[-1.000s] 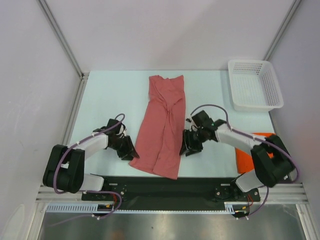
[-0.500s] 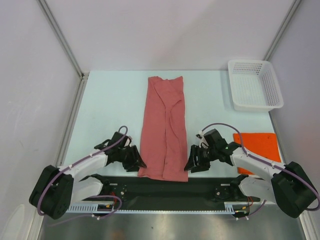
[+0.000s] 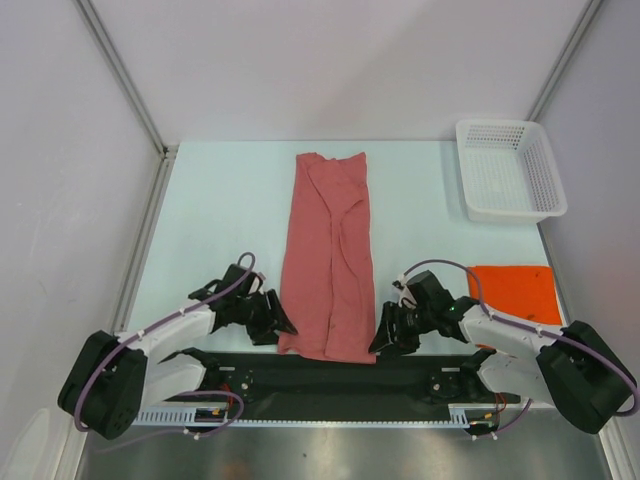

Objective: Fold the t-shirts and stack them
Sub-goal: Fold the tshirt

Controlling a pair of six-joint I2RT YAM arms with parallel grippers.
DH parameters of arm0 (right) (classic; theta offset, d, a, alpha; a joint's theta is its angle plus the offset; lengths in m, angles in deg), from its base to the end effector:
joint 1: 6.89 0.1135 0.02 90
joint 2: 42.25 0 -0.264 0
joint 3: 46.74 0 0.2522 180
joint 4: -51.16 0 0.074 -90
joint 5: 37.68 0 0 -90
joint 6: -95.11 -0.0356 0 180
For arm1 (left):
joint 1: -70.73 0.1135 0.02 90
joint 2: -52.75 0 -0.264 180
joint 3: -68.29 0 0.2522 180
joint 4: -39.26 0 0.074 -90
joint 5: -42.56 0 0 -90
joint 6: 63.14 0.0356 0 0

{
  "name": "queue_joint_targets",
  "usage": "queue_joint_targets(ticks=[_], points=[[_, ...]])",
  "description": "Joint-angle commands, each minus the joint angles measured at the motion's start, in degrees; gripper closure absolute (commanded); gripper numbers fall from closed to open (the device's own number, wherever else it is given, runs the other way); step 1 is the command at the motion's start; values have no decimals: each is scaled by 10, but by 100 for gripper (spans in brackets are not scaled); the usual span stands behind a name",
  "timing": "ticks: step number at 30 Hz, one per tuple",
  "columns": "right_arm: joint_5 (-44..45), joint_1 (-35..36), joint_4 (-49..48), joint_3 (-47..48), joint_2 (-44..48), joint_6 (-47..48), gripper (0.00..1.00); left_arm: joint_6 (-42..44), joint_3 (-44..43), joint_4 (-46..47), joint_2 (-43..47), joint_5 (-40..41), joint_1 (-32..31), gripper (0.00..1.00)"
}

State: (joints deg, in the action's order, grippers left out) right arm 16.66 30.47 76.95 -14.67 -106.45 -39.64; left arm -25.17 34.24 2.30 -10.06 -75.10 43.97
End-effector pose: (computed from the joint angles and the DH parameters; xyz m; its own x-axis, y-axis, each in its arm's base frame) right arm 0.1252 0.1217 0.1298 -0.9987 -0.0428 -0.0294 -0.0508 0.6872 0.7247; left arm 0.1389 -0.0885 0.1308 -0.9495 -0.3032 0.0806 -0.2914 0.7572 -0.5845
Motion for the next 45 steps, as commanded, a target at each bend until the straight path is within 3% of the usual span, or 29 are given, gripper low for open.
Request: queue_joint_targets(ticks=[1,5,8,12,14,18,29,33,40,45], points=[[0,5,-40,0,-8,-11,50,8,12,-63,31,68,-5,41],[4,5,-42,-5,-17,-8,49,23,-61,-217,143,136,-7,34],[10,4,-36,-4,-15,-3,49,42,-108,-240,182,158,-13,37],[9,4,-42,-5,-24,-2,49,52,-110,-151,118,109,-70,48],[5,4,-42,-1,-29,1,49,55,-120,-66,76,76,-106,48],[7,4,-39,1,-22,-2,49,97,-175,-18,-53,86,-173,48],[12,4,-34,-8,8,-13,50,115,-226,85,-200,50,-203,46],[13,5,-36,-13,15,-16,51,114,-232,96,-223,47,-214,55],[10,5,-42,-19,22,-19,52,112,-229,97,-244,52,-216,55],[10,4,-43,-18,17,-15,52,108,-222,114,-257,44,-216,66]])
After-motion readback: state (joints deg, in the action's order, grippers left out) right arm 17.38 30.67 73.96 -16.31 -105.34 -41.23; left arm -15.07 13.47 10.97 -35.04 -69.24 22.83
